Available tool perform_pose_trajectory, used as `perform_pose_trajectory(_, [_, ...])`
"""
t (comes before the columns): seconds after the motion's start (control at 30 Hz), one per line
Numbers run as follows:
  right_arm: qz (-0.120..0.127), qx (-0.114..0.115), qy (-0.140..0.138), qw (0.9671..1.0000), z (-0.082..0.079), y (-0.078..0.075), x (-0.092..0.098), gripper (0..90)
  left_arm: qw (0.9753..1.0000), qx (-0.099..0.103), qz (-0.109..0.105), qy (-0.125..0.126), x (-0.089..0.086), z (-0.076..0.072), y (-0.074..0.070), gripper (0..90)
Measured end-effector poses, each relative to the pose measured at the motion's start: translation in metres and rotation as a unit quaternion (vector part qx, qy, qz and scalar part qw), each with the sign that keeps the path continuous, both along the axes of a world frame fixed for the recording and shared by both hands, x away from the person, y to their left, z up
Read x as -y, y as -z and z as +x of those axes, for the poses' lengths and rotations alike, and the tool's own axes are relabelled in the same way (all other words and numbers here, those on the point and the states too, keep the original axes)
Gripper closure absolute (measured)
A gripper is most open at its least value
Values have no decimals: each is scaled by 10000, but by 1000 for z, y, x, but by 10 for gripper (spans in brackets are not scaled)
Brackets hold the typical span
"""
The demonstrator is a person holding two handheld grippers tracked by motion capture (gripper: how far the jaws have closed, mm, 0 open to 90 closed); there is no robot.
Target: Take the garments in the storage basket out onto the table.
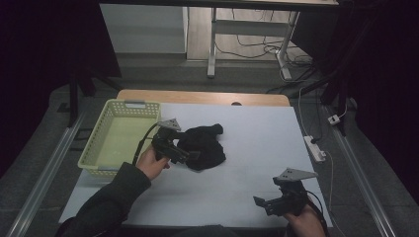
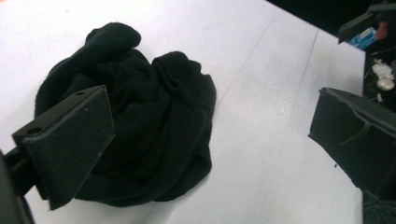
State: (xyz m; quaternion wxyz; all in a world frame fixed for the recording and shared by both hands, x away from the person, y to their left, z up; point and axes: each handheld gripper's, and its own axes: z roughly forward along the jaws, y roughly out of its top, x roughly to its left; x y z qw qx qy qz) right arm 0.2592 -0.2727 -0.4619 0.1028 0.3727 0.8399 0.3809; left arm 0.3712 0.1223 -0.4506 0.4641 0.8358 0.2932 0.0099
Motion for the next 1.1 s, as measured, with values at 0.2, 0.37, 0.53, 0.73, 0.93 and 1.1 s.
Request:
perform_pose_trajectory(0.2, [-8, -7, 0, 10000, 0, 0, 1, 0, 9998, -24, -163, -70, -11, -6, -3, 0])
perform_pose_trajectory(0.37, [-1, -6, 3, 10000, 0, 0, 1, 0, 9996, -67, -258, -130, -19, -11, -6, 0])
perform_pose_trajectory(0.53, [-8, -5, 3, 10000, 0, 0, 0, 0, 9995, -79, -277, -101, -24, -17, -8, 1])
perform_pose_trajectory(0.73, [-2, -1, 4, 10000, 0, 0, 1, 0, 9996, -75, -260, -114, -28, -25, -8, 1])
perform_pose_trajectory(0.93, [-1, 3, 5, 10000, 0, 0, 0, 0, 9998, -52, -133, -139, -31, -33, -9, 1])
perform_pose_trajectory(1.1, [-6, 5, 7, 10000, 0, 0, 0, 0, 9998, -27, -87, -198, -36, -41, -10, 1])
